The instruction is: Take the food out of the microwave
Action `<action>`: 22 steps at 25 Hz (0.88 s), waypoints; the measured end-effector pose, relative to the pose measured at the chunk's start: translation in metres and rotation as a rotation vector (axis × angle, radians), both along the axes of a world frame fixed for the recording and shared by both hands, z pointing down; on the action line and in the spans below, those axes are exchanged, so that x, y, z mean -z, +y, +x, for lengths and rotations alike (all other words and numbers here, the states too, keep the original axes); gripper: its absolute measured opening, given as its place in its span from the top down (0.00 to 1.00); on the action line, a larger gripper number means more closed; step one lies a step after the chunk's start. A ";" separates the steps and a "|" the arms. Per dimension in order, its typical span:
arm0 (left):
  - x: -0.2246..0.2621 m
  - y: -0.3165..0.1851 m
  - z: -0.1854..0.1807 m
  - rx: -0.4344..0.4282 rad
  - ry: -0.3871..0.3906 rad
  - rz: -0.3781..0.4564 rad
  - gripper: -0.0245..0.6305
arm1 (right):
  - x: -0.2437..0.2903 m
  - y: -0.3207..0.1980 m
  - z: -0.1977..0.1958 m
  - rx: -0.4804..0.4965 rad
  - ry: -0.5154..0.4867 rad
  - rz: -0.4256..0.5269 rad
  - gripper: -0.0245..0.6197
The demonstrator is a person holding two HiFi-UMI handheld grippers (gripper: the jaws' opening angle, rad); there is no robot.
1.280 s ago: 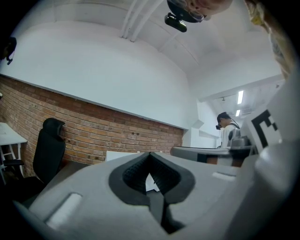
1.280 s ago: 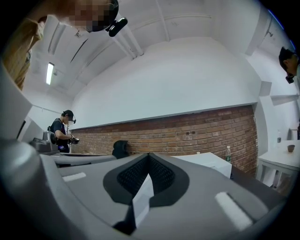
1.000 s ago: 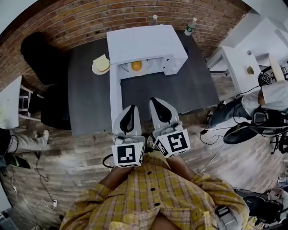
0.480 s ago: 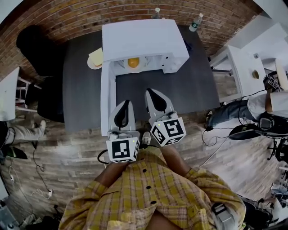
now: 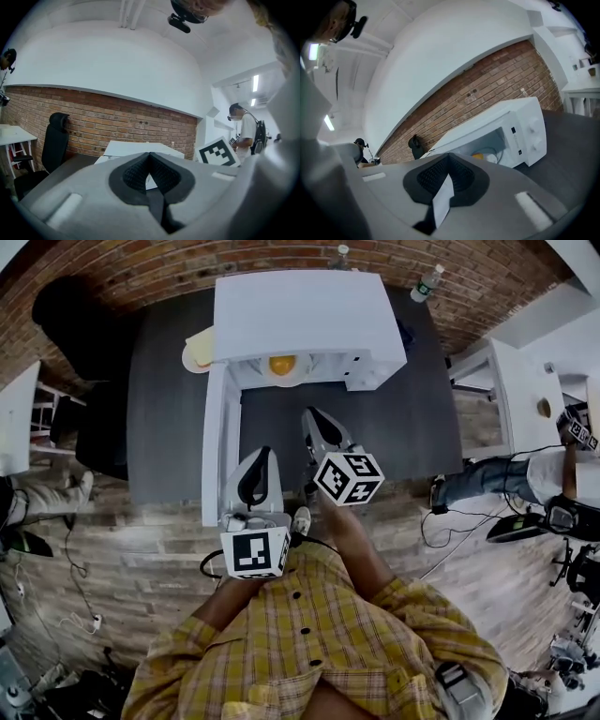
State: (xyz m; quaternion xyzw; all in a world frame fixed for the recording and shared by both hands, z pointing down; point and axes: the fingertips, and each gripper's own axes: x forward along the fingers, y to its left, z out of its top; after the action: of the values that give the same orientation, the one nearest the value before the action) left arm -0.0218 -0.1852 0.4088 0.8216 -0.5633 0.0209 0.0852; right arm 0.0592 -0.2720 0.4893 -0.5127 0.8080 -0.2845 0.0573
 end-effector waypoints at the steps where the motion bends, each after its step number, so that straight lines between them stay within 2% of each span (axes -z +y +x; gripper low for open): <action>1: -0.002 -0.001 0.001 0.003 -0.002 -0.004 0.96 | -0.007 -0.005 0.000 0.001 -0.028 -0.022 0.96; 4: -0.007 -0.004 0.002 0.016 -0.008 -0.015 0.96 | -0.029 -0.019 -0.002 0.018 -0.111 -0.090 0.96; 7: -0.011 -0.008 0.001 0.028 -0.015 -0.024 0.96 | -0.055 -0.035 0.000 0.009 -0.149 -0.136 0.96; 11: -0.018 -0.010 -0.003 0.046 -0.026 -0.036 0.96 | -0.103 -0.058 -0.008 0.010 -0.288 -0.256 0.96; 17: -0.016 -0.013 -0.008 0.059 -0.042 -0.032 0.96 | -0.149 -0.078 0.000 -0.066 -0.425 -0.360 0.96; 22: -0.021 -0.013 -0.010 0.058 -0.045 -0.046 0.96 | -0.170 -0.091 0.001 -0.116 -0.568 -0.425 0.92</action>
State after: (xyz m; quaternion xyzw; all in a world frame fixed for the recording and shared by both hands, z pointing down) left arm -0.0321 -0.1980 0.4300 0.8020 -0.5881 0.0500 0.0918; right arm 0.0598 -0.3634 0.6593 -0.4586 0.6521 -0.5738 0.1876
